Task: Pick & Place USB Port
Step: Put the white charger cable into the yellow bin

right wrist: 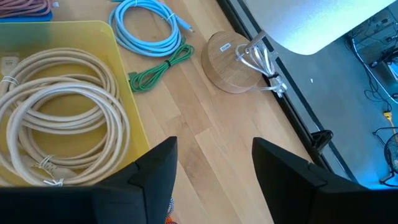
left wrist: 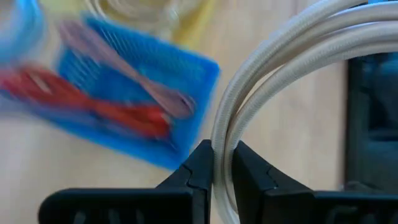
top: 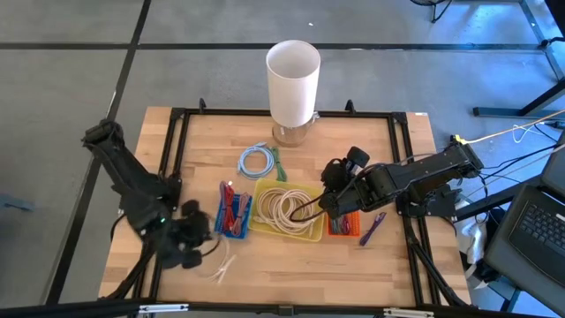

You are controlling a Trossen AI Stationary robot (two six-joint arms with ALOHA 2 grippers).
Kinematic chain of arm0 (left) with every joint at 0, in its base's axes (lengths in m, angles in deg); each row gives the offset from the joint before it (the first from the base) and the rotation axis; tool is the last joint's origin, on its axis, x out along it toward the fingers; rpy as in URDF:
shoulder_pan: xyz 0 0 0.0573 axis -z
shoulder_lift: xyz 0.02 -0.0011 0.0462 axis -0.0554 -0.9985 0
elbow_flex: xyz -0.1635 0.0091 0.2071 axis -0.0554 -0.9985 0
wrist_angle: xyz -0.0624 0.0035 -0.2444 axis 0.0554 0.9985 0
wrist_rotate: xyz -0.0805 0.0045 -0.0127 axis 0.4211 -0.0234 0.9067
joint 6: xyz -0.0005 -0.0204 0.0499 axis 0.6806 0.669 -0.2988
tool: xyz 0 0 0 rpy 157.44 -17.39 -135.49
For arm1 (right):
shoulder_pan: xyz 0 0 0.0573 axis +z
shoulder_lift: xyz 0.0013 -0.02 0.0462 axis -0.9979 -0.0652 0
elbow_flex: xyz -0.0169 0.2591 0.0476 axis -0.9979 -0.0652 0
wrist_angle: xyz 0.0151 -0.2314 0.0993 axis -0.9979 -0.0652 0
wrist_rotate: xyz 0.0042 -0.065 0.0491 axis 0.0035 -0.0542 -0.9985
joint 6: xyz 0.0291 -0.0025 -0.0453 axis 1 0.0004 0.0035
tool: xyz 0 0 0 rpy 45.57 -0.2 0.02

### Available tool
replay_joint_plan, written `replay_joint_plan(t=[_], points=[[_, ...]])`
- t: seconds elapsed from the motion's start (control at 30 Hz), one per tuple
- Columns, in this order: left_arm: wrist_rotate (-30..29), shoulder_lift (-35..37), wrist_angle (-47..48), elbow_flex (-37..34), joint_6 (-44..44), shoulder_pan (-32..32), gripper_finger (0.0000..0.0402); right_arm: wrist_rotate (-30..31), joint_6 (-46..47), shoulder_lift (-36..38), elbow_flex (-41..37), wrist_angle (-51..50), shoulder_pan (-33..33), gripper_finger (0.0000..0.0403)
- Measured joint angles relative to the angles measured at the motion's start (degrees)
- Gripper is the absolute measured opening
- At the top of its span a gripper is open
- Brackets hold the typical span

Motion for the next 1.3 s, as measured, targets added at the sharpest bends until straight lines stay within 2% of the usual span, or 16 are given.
replay_joint_plan(t=[0.2, 0.33, 0.47, 0.6, 0.77, 1.1, 1.2, 1.3], points=[[2.7, 0.2, -4.8, 3.8, -33.9, -18.8, 0.0030, 0.0, 0.0, 0.0, 0.0, 0.0, 0.0, 0.0210], [13.7, -0.1, -16.9, 4.2, -54.4, -33.0, 0.0030, -0.1, 0.1, 0.0, 0.0, 0.0, 0.0, 0.0210], [21.1, -1.9, -17.0, 4.2, -63.0, -45.4, 0.0030, -1.1, 0.2, 0.0, 0.0, 0.0, 0.0, 0.0210], [27.6, -5.6, -19.3, 4.2, -68.0, -54.0, 0.0030, -1.1, 0.1, 0.0, 0.0, 0.0, 0.0, 0.0210], [34.9, -12.6, -25.0, 4.2, -73.1, -58.7, 0.0030, -1.1, 0.0, 0.0, 0.0, 0.0, 0.0, 0.0210], [39.5, -24.9, -34.3, 4.3, -75.6, -59.7, 0.0030, -1.1, -1.0, 0.0, 0.0, 0.0, 0.0, 0.0210], [37.3, -27.2, -33.8, 6.2, -76.3, -59.6, 0.0030, -1.1, -1.3, 0.0, 0.0, 0.0, 0.0, 0.0210], [30.8, -29.2, -30.4, 8.5, -78.0, -59.7, 0.0030, -1.1, -1.3, 0.0, 0.0, 0.0, 0.0, 0.0210]])
